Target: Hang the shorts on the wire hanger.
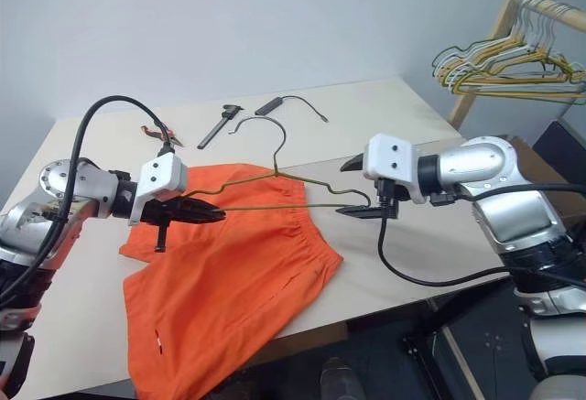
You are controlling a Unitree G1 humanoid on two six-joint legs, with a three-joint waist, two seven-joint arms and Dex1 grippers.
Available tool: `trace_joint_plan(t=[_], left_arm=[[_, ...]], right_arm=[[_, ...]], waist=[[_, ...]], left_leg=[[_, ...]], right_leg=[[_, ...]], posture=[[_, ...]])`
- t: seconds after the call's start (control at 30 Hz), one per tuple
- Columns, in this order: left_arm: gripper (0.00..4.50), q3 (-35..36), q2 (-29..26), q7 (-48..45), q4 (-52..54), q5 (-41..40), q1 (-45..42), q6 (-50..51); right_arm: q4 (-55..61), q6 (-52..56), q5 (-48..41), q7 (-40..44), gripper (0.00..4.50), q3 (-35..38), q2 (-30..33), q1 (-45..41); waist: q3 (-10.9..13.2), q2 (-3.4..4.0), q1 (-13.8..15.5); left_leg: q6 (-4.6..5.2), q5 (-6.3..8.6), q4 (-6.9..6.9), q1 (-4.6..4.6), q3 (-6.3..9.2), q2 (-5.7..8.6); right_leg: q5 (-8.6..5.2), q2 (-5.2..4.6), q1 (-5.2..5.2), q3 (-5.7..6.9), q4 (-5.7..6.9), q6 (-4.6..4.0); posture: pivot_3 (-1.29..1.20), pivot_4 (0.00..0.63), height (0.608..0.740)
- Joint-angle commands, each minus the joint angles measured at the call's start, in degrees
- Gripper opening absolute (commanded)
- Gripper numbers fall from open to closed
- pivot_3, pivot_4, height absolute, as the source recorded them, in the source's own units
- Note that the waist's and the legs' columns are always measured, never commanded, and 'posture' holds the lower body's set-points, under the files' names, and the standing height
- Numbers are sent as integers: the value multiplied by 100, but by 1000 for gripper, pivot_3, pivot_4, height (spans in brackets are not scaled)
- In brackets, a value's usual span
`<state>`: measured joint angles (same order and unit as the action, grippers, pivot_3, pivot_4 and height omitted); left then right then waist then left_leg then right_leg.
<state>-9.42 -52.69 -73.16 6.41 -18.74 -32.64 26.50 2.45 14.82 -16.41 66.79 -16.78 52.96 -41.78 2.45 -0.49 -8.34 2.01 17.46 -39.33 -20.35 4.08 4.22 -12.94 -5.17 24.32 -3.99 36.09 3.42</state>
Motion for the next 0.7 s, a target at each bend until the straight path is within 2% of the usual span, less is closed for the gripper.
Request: trace_joint_plan(t=[0.03, 0.37, 0.57, 0.6, 0.63, 0.7], left_arm=[[0, 226, -4, 37, 158, -65, -42, -6], [0, 195, -18, -51, 171, -33, -41, -52], [0, 374, 294, -273, -119, -27, 164, -1229], [549, 336, 262, -399, -171, -31, 136, -1232], [651, 383, 268, -464, -253, -91, 106, -1231], [1197, 503, 303, -460, -452, -134, 35, -1245]], right_arm=[[-19, -12, 508, 78, 3645, -138, -115, -194], [106, 231, 607, 452, 109, -54, -355, -289], [416, 129, 452, 643, 42, 129, -248, 69], [487, 116, 432, 663, 0, 183, -215, 177], [584, 160, 379, 669, 0, 295, -144, 366], [758, 325, 263, 661, 0, 525, -31, 701]], waist=[[0, 0, 28], [0, 0, 121], [-1, 0, 126], [-1, 0, 132], [-1, 0, 135], [-1, 0, 150]], left_leg=[[-14, -8, -2, -2, 0, 0], [-9, -1, -42, -18, 0, 3], [-12, 0, -43, -20, 0, 3], [-13, -1, -43, -23, 1, 3], [-13, -1, -48, -28, 3, 3], [-11, 1, -49, -30, 3, 3]], right_leg=[[0, 0, 0, 1, -1, 1], [2, 2, 2, 3, -1, 4], [3, 1, 5, 4, 0, 5], [3, 1, 6, 6, -1, 5], [3, 0, 7, 10, -1, 5], [3, -2, 5, 10, -2, 6]], posture=[[-118, 16, 740], [-116, 26, 740], [-125, 23, 740], [-127, 22, 740], [-129, 21, 740], [-130, 22, 740]])
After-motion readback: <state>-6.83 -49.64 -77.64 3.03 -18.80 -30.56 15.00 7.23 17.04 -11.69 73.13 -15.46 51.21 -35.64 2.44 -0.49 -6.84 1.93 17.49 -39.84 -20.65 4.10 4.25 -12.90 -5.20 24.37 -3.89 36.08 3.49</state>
